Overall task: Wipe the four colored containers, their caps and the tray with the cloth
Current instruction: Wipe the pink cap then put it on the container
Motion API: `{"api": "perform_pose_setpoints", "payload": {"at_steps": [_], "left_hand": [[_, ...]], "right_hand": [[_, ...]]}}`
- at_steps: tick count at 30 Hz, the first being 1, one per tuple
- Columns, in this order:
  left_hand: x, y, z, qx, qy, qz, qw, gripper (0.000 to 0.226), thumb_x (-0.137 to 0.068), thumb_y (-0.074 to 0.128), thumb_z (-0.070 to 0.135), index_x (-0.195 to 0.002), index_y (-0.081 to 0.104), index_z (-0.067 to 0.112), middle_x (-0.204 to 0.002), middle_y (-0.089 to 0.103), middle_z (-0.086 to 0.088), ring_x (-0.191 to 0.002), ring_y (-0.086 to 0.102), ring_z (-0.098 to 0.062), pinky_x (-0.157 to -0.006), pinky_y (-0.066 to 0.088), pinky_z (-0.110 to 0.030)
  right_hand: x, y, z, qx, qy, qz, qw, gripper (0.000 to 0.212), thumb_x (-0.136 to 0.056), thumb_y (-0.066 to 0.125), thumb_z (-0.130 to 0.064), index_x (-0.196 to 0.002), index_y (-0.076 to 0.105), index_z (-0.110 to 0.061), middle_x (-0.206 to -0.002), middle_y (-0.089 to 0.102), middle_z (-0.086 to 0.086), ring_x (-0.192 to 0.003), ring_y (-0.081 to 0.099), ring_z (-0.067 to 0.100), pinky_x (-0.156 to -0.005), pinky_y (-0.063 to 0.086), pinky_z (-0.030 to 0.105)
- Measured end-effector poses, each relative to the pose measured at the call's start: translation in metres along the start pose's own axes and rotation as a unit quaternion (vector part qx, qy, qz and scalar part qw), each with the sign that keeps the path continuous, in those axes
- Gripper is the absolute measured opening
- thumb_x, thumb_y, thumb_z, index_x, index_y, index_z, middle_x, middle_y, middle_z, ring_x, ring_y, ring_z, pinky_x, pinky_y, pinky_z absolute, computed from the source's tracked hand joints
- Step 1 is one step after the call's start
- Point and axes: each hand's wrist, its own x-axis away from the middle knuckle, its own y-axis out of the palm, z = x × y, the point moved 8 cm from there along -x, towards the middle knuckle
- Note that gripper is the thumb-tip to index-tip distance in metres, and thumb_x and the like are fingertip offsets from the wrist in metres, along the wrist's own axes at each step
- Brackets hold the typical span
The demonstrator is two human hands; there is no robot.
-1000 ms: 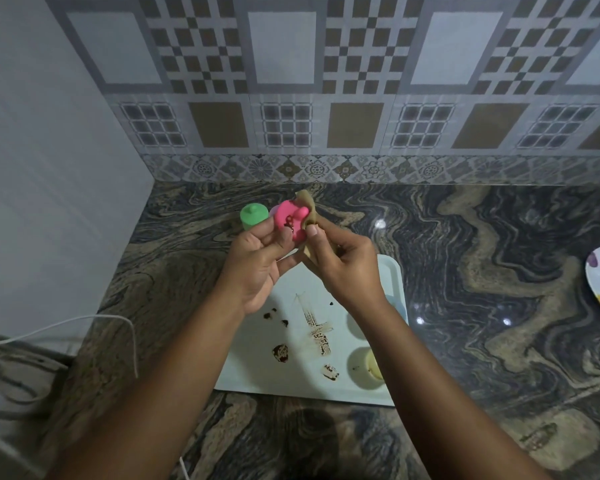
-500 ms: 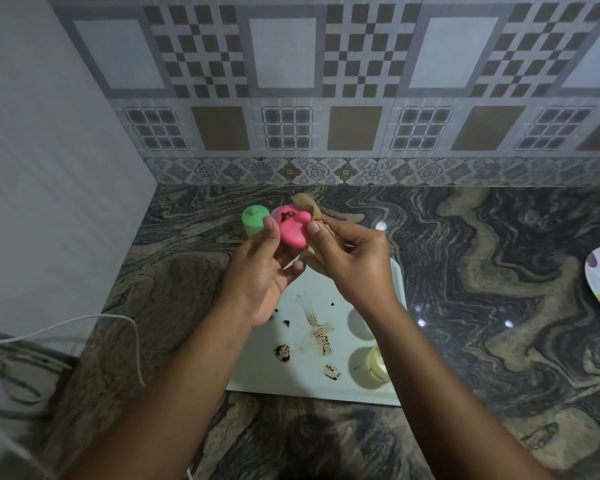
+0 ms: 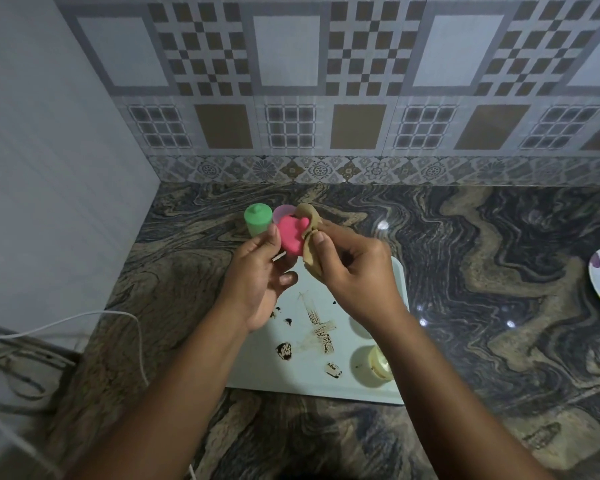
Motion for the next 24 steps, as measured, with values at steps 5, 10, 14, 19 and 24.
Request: {"api": "perform_pose_setpoints", "payload": {"at_steps": [5,10,14,19,24], "left_hand": [[0.003,0.006,0.007,0.002,0.038,-0.039,0.999,0.036,-0.094,0.048,0.036,-0.11,0.07,0.013,-0.119,0.071,-0.01,-0.111,0.067,-0.019,-0.095,0.054,-0.039],[0.009,0.002,0.011,-0.041,0.056,-0.013,0.998,0.021,-0.091,0.055,0.027,-0.091,0.072,0.015,-0.085,0.073,0.001,-0.073,0.065,-0.004,-0.056,0.049,-0.019],[0.009,0.0,0.006,-0.019,0.038,0.018,0.999,0.033,-0.089,0.054,0.042,-0.096,0.075,0.017,-0.088,0.07,-0.004,-0.067,0.057,-0.007,-0.043,0.036,-0.017],[0.01,0.007,0.003,0.011,0.022,-0.037,0.999,0.051,-0.093,0.042,0.05,-0.114,0.07,0.013,-0.113,0.072,-0.01,-0.095,0.07,-0.016,-0.069,0.056,-0.025],[0.016,0.009,0.01,-0.033,0.065,-0.057,0.996,0.024,-0.09,0.055,0.018,-0.1,0.077,0.017,-0.099,0.076,0.0,-0.09,0.069,-0.006,-0.065,0.054,-0.02]], "right_hand": [[0.005,-0.006,-0.007,0.017,-0.008,0.036,0.999,0.025,-0.1,0.064,-0.009,-0.12,0.078,-0.016,-0.065,0.048,-0.035,-0.055,0.056,-0.009,-0.058,0.035,0.004],[0.001,-0.01,-0.013,0.008,-0.022,0.055,0.998,0.019,-0.1,0.067,-0.016,-0.114,0.079,-0.016,-0.054,0.051,-0.015,-0.044,0.039,0.002,-0.048,0.035,0.021],[-0.001,-0.012,-0.007,-0.005,-0.004,0.046,0.999,0.019,-0.101,0.065,-0.02,-0.092,0.078,-0.009,-0.056,0.05,0.021,-0.049,0.04,0.032,-0.045,0.038,0.04],[0.004,-0.009,-0.005,-0.016,-0.007,0.042,0.999,0.016,-0.1,0.066,-0.022,-0.095,0.08,-0.016,-0.053,0.043,0.016,-0.047,0.038,0.029,-0.045,0.042,0.036],[0.004,-0.014,-0.008,-0.021,-0.027,0.071,0.997,0.012,-0.098,0.071,-0.021,-0.105,0.082,-0.02,-0.069,0.072,-0.002,-0.054,0.06,0.014,-0.053,0.053,0.038]]}}
